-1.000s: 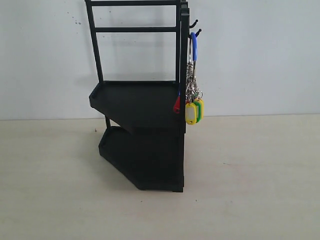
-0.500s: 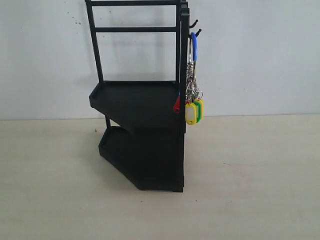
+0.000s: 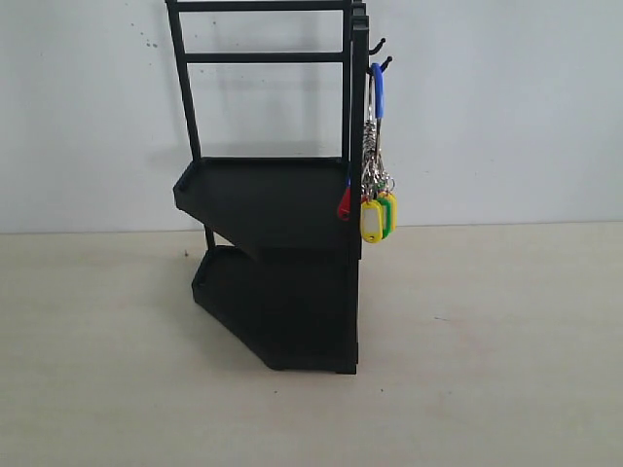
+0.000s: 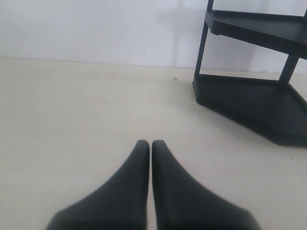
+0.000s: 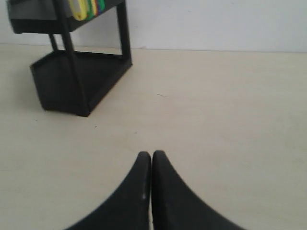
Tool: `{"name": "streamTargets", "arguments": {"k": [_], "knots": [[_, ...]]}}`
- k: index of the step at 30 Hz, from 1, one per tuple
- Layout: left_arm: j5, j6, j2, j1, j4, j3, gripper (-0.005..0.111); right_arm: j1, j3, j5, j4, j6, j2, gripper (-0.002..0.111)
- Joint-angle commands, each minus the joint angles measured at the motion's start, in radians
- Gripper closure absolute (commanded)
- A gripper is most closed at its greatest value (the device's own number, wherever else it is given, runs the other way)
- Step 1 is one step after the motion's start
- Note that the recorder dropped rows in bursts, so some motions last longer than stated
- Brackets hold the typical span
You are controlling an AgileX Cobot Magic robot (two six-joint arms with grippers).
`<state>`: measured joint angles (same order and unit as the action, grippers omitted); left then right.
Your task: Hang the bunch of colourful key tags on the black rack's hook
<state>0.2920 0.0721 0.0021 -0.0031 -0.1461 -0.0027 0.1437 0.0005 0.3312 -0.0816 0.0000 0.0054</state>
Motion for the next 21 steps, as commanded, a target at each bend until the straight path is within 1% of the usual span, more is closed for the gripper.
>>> {"name": "streamTargets", "arguments": {"k": [1,4,21], "knots": [[-0.008,0.003,-0.002,0.002,0.005,0.003,0.102,-0.1,-0.001,0.018,0.011,0.0,-0.005,0.108],[-0.008,0.003,-0.002,0.002,0.005,0.003,0.102,-0.135,-0.001,0.018,0.011,0.0,-0.005,0.108],[-0.008,0.003,-0.002,0.002,0.005,0.003,0.102,-0.135,-0.001,0.018,0.011,0.0,-0.005,0.108]]}}
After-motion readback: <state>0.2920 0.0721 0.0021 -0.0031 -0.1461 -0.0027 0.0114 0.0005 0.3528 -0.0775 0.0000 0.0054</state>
